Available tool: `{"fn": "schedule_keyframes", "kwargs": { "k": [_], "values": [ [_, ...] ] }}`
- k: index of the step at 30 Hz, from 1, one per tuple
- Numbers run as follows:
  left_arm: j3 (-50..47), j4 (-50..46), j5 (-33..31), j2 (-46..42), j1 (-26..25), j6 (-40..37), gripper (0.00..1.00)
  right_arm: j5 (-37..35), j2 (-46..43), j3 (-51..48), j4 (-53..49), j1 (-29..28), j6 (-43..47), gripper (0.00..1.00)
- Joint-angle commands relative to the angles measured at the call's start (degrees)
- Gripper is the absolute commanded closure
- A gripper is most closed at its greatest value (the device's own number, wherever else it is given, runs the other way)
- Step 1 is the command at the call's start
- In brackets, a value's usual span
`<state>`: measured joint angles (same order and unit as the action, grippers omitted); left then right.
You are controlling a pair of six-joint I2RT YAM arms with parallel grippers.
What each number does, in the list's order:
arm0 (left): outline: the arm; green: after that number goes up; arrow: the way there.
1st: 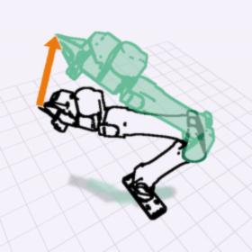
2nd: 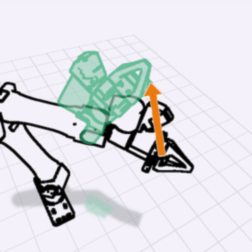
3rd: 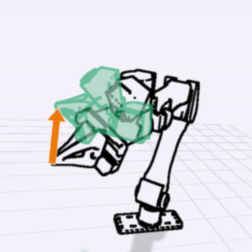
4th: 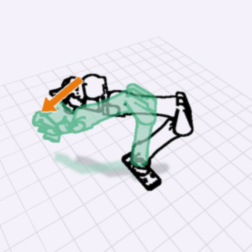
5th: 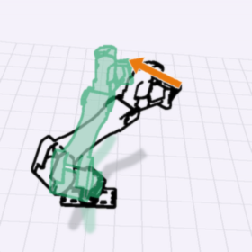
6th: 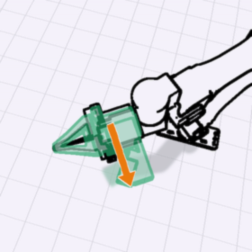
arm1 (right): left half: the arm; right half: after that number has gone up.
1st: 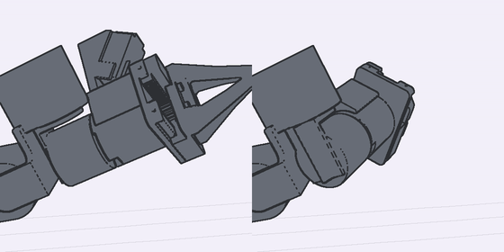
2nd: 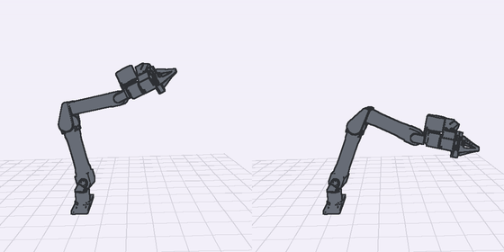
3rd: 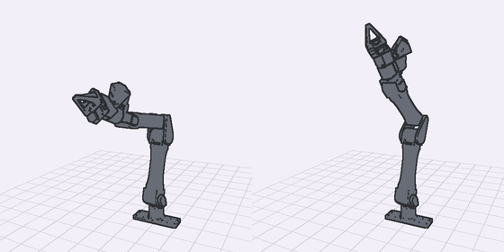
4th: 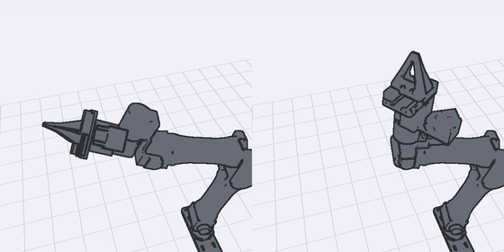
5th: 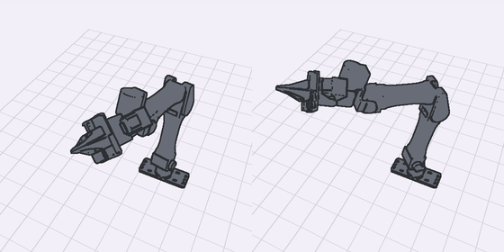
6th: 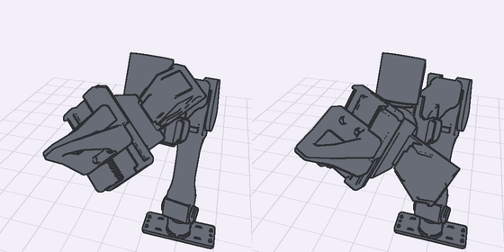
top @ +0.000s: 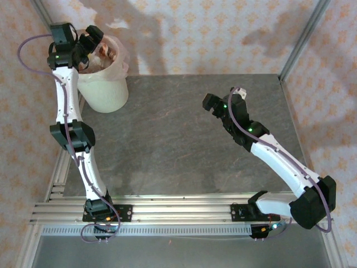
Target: Put the plastic bottles in the bin
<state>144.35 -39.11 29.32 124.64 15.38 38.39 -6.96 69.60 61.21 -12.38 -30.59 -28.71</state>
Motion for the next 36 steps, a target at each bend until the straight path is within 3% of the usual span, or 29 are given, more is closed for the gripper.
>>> {"fn": "schedule_keyframes", "kwargs": {
  "k": [1,4,11,15,19,21,26,33,36],
  "values": [
    [-8.48,-7.5,-1.05,-2.49,-1.11,-1.04,0.0,-2.01,-1.48,-0.22,0.47,0.23,0.68,0.01],
    [-9.99,-6.89,-1.39,-3.07,-1.06,-0.71,0.0,-1.85,-1.33,-0.24,0.53,0.26,0.75,0.01],
    [3.1,-13.01,-0.16,0.72,-0.89,-0.13,0.0,-1.98,-1.49,-0.64,0.22,0.24,0.3,0.01],
    [5.49,-5.78,5.62,-0.31,-0.5,3.24,0.0,-2.33,-1.49,-1.05,0.02,0.26,0.84,0.01],
    [14.31,-6.39,6.39,-0.98,-0.43,3.03,0.0,-3.8,-3.51,-1.31,-0.13,0.2,2.35,0.0],
    [13.53,-6.34,6.91,-3.44,-0.42,2.04,0.0,-5.04,-3.94,-1.61,0.13,0.26,3.49,0.0],
    [-1.57,-3.46,5.89,-17.47,-1.85,-4.62,0.0,-9.73,-5.28,-2.44,0.6,0.23,8.01,0.01],
    [-45.69,18.05,-5.05,-49.45,-4.07,-9.66,0.0,-20.27,-7.85,-5.88,2.78,0.52,16.88,0.01],
    [-59.08,20.23,-11.73,-59.91,-5.23,-13.4,0.0,-24.8,-8.09,-8.04,4.14,1.16,22.15,0.01]
  ]
}}
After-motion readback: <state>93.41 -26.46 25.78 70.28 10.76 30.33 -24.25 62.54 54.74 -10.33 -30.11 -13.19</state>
